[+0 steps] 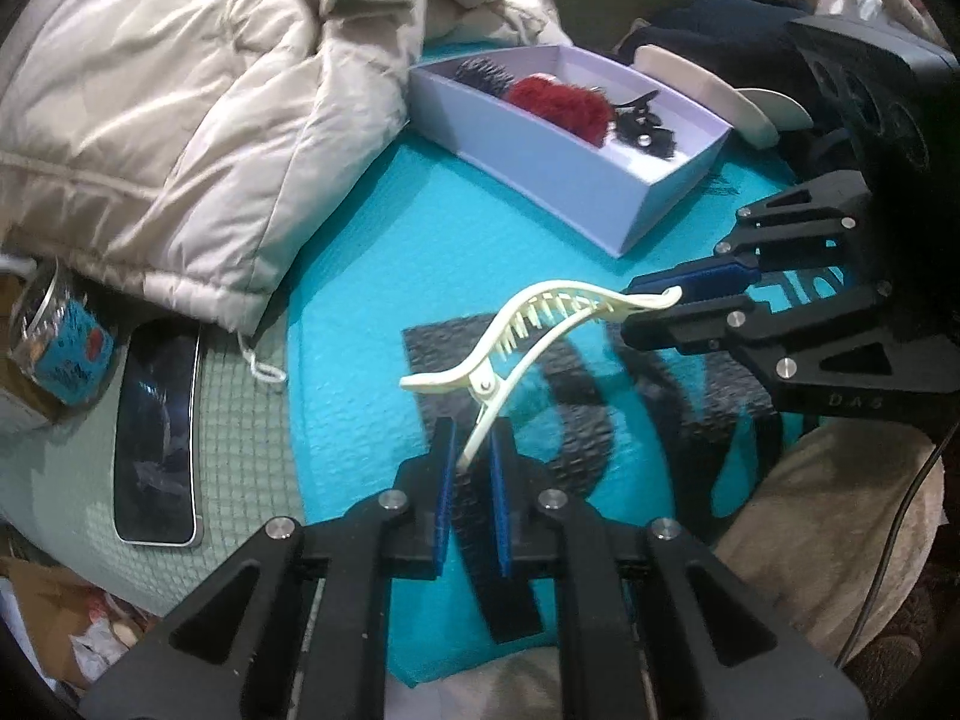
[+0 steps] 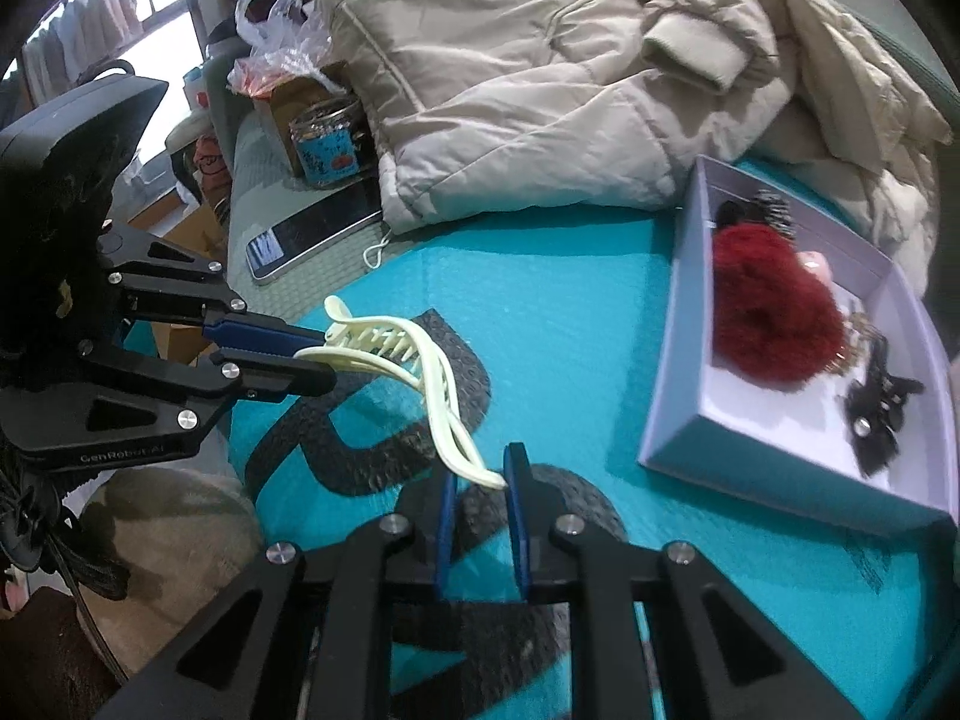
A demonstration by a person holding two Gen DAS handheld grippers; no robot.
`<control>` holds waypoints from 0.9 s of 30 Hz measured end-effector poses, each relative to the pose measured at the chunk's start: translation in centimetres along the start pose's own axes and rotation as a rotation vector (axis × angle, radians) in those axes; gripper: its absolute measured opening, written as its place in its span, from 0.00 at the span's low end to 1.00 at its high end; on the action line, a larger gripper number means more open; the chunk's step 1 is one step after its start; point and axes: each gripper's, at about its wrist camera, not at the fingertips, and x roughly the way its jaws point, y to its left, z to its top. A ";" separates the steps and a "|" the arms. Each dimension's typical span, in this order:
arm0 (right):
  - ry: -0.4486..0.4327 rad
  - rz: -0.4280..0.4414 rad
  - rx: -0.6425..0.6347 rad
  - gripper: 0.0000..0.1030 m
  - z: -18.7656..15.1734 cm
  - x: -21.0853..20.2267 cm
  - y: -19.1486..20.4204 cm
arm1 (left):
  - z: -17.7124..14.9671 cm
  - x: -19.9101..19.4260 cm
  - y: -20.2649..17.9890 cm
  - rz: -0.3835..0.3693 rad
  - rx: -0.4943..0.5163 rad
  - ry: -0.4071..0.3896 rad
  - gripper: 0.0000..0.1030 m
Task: Organize objects
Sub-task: 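Lift and carry the yellow claw clip with both grippers toward the white box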
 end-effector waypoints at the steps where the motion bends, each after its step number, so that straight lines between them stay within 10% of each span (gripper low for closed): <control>1: -0.004 -0.006 0.003 0.14 -0.1 -0.4 -0.1 | 0.2 -0.2 -0.5 0.001 0.007 -0.003 0.09; 27: -0.068 -0.203 0.152 0.15 -8.7 -12.1 -4.5 | 5.0 -2.4 -15.7 -0.072 0.181 -0.055 0.09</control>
